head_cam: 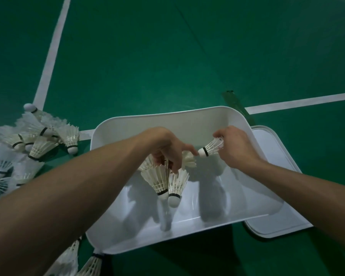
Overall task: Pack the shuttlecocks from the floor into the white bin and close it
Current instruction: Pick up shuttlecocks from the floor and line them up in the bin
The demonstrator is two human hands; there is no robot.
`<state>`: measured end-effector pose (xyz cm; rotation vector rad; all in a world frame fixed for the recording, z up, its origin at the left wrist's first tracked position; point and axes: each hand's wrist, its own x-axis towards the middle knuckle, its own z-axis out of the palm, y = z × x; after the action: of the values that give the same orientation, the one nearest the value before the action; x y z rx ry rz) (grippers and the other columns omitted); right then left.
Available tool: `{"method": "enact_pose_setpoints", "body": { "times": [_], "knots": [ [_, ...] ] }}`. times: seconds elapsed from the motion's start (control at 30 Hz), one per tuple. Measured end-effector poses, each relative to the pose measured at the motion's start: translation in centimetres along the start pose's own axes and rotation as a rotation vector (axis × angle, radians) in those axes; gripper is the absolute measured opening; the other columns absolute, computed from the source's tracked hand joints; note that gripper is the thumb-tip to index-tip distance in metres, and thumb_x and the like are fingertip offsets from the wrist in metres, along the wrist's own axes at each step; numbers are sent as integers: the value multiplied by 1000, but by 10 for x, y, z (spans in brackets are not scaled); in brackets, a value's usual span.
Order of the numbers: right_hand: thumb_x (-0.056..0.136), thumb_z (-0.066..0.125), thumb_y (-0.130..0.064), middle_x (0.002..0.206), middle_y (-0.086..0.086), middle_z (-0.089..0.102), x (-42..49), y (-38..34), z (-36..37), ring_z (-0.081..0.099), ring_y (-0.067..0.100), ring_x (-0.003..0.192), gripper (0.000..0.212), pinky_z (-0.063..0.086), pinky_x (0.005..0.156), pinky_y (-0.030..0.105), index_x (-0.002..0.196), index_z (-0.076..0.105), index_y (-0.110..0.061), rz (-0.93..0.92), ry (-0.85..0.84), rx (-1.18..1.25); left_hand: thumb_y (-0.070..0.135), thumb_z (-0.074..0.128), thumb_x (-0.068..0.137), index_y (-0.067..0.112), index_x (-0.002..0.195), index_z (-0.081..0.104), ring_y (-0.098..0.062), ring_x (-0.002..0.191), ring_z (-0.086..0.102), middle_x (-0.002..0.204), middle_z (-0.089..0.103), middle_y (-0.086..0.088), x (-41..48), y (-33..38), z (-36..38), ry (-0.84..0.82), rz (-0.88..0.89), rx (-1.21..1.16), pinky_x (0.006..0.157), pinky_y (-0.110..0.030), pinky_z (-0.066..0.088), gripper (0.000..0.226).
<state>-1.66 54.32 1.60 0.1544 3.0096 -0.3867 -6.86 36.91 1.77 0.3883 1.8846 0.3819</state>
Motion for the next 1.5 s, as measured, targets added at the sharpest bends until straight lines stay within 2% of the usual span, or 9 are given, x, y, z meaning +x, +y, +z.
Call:
{"method": "enact_pose_setpoints", "body": {
  "times": [0.37,0.47,0.57,0.7,0.83,1.03,1.17,1.27,1.5],
  "knots": [
    [72,55,10,111,16,68,11,-8,13,60,34,107,43,50,92,42,109,70,-5,13,-113,-54,-8,57,86,53,140,23,-14,53,52,84,52,-6,-2,-11,-3,20,17,-67,49,-24,47,89],
    [76,62,1,117,6,67,14,-7,24,61,28,110,45,50,95,37,115,68,-19,79,-130,75,-8,58,85,55,140,21,-16,57,54,90,53,-6,-3,-11,-3,25,19,-74,52,-25,47,92],
    [74,74,-8,110,5,70,17,-11,35,65,22,99,38,52,91,34,111,69,-16,131,-176,332,-7,59,83,56,140,19,-15,57,54,90,53,-3,-3,-15,-1,50,39,-87,52,-24,48,94],
    [79,65,5,112,9,67,20,-19,49,63,22,101,39,51,87,29,117,65,-7,158,-226,508,-6,60,83,54,137,29,-14,56,53,87,58,-8,-13,-27,-8,70,66,-171,51,-23,47,87],
    [78,56,14,113,7,65,23,-18,60,62,25,102,49,52,80,28,118,64,-14,287,-256,652,-4,60,84,46,137,34,-14,56,52,79,56,-6,-16,-35,-2,-5,-10,-84,52,-25,47,78],
    [77,60,15,108,16,63,27,-17,64,61,27,90,48,50,68,29,118,61,-10,314,-278,715,-5,56,87,55,140,19,-17,59,53,90,51,-9,-3,-48,7,7,-54,-46,55,-28,47,89],
    [74,71,9,93,15,65,31,-10,56,64,30,80,50,58,75,39,119,59,-9,278,-331,637,-5,58,86,55,142,19,-17,61,55,126,51,-17,-7,-50,7,44,-52,-52,58,-29,49,90],
    [75,75,4,91,14,65,31,-5,51,66,32,79,48,58,80,48,117,57,-10,301,-332,671,-6,61,83,53,142,19,-16,56,57,121,57,-17,-8,-50,11,65,-29,-77,54,-28,50,93],
    [70,80,-4,99,4,66,23,-3,24,66,21,90,46,56,81,33,108,60,-20,220,-199,626,-5,63,81,48,143,23,-17,69,61,128,50,-10,-21,-48,10,175,15,-167,53,-26,54,91]
  ]
}}
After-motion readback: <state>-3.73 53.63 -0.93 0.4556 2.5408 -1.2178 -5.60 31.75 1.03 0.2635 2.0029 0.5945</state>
